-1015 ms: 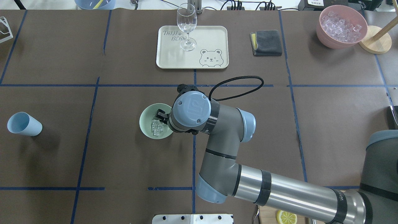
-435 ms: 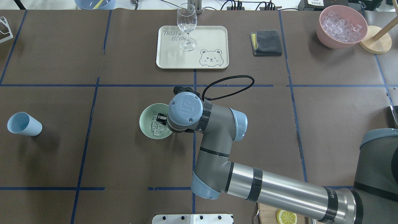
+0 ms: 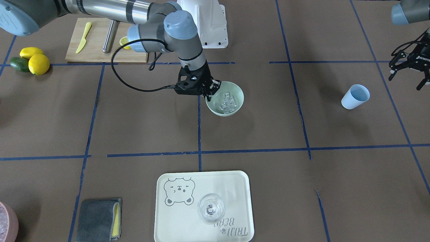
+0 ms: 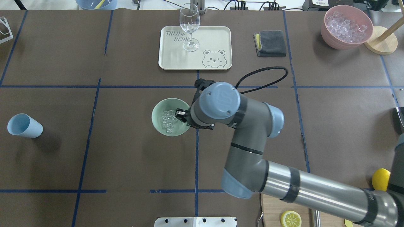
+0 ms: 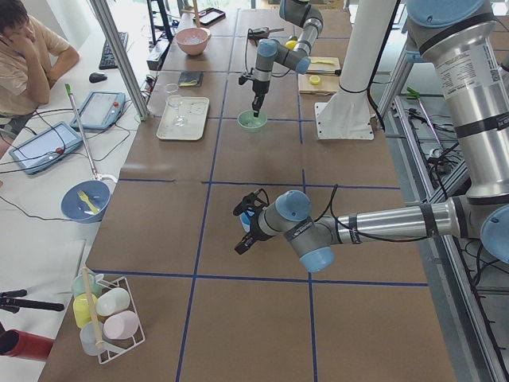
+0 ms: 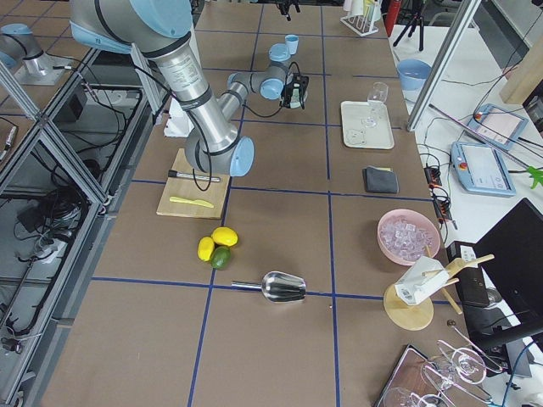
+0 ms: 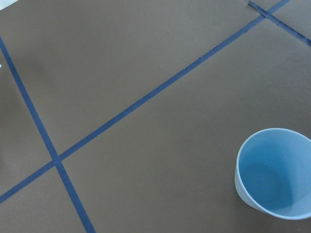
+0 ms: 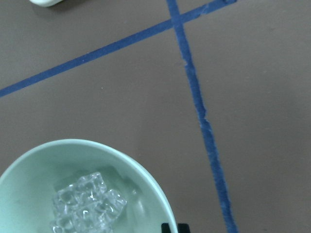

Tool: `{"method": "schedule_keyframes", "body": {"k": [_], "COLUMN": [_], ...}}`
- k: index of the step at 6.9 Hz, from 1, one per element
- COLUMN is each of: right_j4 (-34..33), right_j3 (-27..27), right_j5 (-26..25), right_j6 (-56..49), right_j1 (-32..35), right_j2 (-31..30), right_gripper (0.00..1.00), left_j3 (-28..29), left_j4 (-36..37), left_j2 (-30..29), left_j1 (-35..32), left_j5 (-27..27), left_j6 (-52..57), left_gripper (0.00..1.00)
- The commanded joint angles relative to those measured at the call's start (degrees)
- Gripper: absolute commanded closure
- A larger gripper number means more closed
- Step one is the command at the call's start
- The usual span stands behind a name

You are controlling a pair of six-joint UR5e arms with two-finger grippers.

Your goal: Pour ice into bowl

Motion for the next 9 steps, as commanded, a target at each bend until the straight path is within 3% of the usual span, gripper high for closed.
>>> {"method": "schedule_keyframes", "body": {"k": [1, 3, 5, 6, 9], "right_j4": [0.02, 0.64, 0.55, 0.55, 3.16], "right_j3": [15.9, 22.45, 22.29, 21.94, 14.94], "right_j5": [7.37, 13.36, 16.72, 16.91, 22.15], "right_j6": [-1.58, -14.87, -31.57, -37.83, -49.21], "right_j1": [7.59, 15.42, 23.33, 25.28, 30.91], "right_j2": [-13.91, -27.88, -37.66, -42.23, -46.23], "right_gripper": [1.0, 1.0, 1.0, 1.0, 1.0], "left_j3": [-0.54, -3.08, -5.27, -6.33, -6.25], "left_j4": [12.18, 26.13, 36.44, 38.14, 38.07], "left_j2": [-2.66, -5.82, -10.04, -10.14, -11.1], "left_j1": [-8.44, -11.97, -14.1, -14.28, -15.33], "left_j5": [-5.84, -5.67, -5.76, -5.76, -5.5], "left_j6": [8.51, 9.0, 9.09, 9.61, 9.61], "left_gripper": [0.0, 0.0, 0.0, 0.0, 0.0]}}
